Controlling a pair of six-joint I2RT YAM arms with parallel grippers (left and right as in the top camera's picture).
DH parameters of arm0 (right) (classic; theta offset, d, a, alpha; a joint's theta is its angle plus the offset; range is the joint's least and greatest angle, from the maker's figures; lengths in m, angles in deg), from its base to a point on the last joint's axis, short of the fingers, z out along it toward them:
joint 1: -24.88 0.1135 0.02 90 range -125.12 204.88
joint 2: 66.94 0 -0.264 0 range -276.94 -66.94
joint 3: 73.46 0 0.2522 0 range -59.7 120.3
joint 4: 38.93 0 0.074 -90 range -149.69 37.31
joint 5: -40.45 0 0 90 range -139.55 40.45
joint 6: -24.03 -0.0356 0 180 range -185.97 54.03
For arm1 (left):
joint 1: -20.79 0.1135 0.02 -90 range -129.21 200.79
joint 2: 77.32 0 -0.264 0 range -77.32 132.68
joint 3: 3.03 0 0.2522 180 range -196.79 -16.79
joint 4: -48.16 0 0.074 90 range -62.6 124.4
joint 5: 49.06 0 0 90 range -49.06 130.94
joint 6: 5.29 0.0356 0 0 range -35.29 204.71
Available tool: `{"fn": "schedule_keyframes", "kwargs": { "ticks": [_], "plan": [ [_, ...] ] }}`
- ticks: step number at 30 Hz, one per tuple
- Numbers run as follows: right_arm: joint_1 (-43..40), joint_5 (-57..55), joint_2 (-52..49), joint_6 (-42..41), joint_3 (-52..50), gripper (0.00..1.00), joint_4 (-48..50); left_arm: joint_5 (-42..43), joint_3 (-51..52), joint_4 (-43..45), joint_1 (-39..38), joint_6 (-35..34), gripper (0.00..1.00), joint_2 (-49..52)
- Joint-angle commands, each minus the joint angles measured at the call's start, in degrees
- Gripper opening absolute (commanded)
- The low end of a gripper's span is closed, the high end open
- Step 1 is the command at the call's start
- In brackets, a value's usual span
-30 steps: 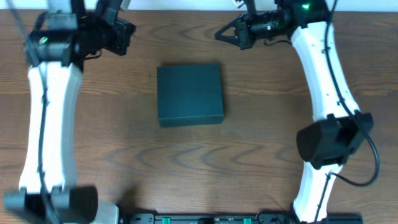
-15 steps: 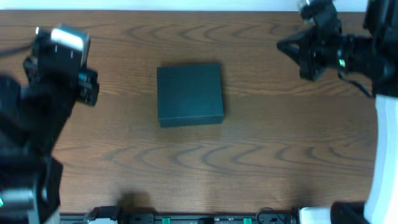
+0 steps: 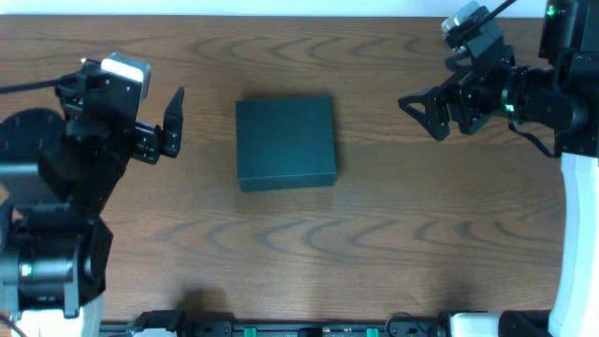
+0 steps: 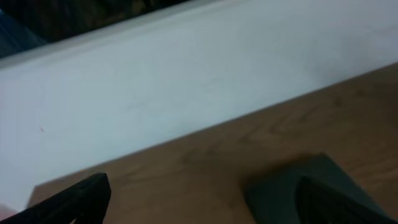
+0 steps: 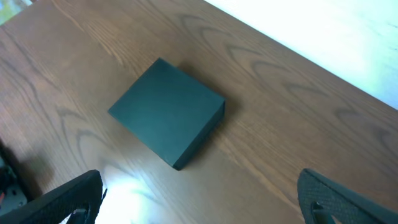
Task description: Pack container
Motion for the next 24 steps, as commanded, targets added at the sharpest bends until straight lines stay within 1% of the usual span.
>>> {"fn": "schedule_keyframes", "kwargs": {
  "ticks": [1, 12, 14, 17, 19, 20, 21, 23, 24],
  "plan": [
    [0.37, -0.42, -0.02, 0.63, -0.13, 0.99, 0.02, 0.37, 0.33, -1.4, -0.17, -0.63, 0.96, 1.97],
    [0.37, -0.42, -0.02, 0.63, -0.13, 0.99, -0.07, 0.22, 0.33, -15.67, -0.17, -0.52, 0.95, 7.82],
    [0.37, -0.42, -0.02, 0.63, -0.13, 0.99, -0.07, -3.82, 0.33, -19.23, -0.17, 0.2, 0.95, 8.57],
    [0.37, -0.42, -0.02, 0.63, -0.13, 0.99, -0.07, -4.74, 0.33, -21.24, -0.17, 0.0, 0.95, 9.14],
    [0.37, -0.42, -0.02, 0.63, -0.13, 0.99, -0.07, -5.27, 0.35, -21.35, -0.22, -2.93, 0.95, 8.28],
    [0.37, -0.42, -0.02, 0.63, -0.13, 0.99, -0.07, -6.56, 0.5, -21.31, -0.2, -5.81, 0.95, 7.76],
    [0.37, -0.42, -0.02, 0.63, -0.13, 0.99, -0.07, -8.83, 1.03, -21.18, -0.2, -10.38, 0.95, 6.64],
    [0.37, -0.42, -0.02, 0.63, -0.13, 0.99, -0.07, -12.33, 2.69, -20.74, -0.2, -16.5, 0.95, 4.28],
    [0.37, -0.42, -0.02, 0.63, -0.13, 0.99, -0.07, -13.27, 4.07, -20.02, -0.2, -18.29, 0.95, 2.75]
  ]
}}
